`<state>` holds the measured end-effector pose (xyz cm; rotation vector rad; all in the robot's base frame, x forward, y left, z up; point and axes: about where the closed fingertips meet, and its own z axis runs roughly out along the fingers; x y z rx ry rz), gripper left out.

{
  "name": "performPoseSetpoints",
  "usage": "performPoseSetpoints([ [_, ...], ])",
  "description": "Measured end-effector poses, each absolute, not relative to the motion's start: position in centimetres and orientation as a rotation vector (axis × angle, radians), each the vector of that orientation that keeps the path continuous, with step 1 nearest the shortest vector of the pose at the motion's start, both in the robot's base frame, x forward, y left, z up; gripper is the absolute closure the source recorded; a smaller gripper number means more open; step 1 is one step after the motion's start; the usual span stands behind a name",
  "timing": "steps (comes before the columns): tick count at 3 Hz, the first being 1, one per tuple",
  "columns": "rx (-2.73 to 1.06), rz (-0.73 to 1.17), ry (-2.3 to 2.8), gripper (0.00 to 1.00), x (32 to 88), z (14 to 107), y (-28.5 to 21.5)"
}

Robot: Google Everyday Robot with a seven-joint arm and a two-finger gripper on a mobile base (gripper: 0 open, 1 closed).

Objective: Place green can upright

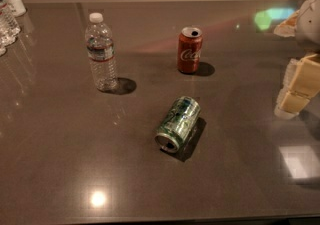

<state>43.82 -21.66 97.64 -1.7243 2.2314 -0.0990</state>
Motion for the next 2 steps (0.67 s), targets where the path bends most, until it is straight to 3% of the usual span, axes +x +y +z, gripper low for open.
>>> performPoseSetpoints([
  [2,-1.78,-0.109,2.179,0.0,43.7,97.9,-20.2],
])
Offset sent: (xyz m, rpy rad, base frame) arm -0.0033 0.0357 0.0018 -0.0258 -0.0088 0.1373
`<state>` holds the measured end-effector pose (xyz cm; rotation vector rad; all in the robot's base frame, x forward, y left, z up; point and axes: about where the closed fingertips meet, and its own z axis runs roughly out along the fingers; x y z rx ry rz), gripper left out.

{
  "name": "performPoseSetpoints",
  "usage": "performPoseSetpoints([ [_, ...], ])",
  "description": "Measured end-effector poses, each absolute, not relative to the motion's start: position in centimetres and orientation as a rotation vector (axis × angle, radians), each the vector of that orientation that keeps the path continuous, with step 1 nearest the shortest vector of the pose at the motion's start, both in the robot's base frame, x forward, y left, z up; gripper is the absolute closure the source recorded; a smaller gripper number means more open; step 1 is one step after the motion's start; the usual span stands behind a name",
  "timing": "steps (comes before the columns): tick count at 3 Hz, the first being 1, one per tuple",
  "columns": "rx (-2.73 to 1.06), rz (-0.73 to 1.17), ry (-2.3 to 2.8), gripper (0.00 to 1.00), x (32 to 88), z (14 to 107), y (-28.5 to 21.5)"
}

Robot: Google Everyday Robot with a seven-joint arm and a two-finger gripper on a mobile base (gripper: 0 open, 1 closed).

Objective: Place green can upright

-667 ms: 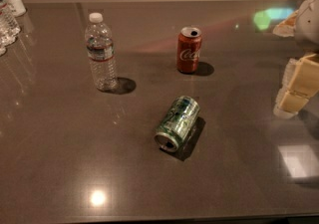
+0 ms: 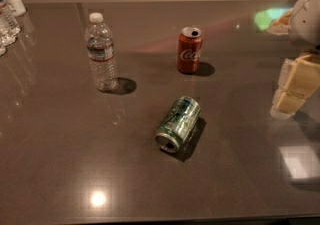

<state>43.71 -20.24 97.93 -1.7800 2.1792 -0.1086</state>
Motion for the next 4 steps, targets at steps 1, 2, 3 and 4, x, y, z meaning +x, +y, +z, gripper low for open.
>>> performPoseSetpoints([
  [1,-1.886,-0.099,2.076,0.0,43.5,97.7,-17.2],
  [2,-1.985,-0.055,1.95,0.0,43.2,96.9,-13.8],
  [3,-2.128,0.005,1.788,0.0,42.3,95.6,-10.2],
  [4,-2.266,0.041,1.623,0.0,41.7,94.2,-7.2],
])
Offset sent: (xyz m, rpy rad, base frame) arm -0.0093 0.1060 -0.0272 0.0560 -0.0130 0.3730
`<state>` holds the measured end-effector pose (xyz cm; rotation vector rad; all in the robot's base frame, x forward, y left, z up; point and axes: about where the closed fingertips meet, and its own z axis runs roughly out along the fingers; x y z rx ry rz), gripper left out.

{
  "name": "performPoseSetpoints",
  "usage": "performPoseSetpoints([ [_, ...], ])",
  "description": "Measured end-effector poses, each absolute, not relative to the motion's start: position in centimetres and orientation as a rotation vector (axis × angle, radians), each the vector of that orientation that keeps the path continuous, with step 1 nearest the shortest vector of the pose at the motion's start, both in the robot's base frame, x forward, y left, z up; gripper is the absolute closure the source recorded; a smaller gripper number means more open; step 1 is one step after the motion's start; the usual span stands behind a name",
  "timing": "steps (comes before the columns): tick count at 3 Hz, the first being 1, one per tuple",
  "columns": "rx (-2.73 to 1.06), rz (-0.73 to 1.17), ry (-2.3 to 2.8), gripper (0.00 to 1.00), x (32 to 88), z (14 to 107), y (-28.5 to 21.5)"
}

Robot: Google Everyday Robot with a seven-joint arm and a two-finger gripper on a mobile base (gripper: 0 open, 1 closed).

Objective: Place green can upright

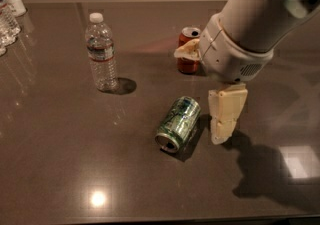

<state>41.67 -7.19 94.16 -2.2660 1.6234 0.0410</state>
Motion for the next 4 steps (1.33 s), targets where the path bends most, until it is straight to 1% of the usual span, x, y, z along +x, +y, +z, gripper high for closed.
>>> performPoseSetpoints([
  [1,-2.388,0.018,1.46,0.0,41.2,93.3,-4.7],
  [2,-2.506,0.011,1.343,0.0,41.1,92.0,-3.2],
  [4,-2.695,-0.002,1.173,0.0,41.3,88.6,-2.9],
])
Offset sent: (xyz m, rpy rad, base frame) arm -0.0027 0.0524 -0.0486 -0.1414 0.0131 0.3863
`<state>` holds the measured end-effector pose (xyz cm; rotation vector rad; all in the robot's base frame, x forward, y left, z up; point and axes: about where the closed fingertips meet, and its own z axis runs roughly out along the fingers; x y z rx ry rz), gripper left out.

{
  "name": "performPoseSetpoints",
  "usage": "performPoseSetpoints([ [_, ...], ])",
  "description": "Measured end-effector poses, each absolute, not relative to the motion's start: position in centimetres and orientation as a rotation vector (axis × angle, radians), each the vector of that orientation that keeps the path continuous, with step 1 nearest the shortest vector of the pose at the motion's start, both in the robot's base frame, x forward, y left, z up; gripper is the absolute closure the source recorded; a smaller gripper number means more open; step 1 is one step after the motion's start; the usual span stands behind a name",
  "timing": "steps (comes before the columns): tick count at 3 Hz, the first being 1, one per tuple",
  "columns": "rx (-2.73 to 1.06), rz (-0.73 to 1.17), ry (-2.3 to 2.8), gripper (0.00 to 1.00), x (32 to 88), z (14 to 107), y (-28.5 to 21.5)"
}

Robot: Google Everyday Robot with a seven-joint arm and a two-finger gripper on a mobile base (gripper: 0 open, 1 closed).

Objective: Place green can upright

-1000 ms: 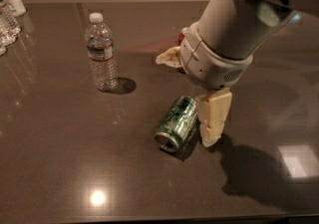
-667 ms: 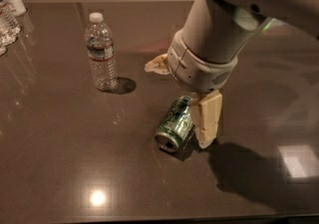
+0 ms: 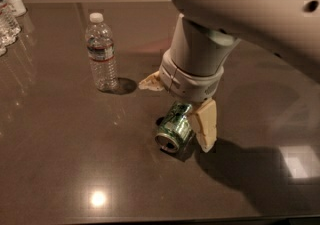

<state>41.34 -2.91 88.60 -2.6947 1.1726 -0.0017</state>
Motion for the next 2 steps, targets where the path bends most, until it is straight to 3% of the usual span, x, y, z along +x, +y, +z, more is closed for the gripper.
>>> performPoseSetpoints([
  [2,-2.804,0.009,1.034,0.0,41.3,86.0,-4.0],
])
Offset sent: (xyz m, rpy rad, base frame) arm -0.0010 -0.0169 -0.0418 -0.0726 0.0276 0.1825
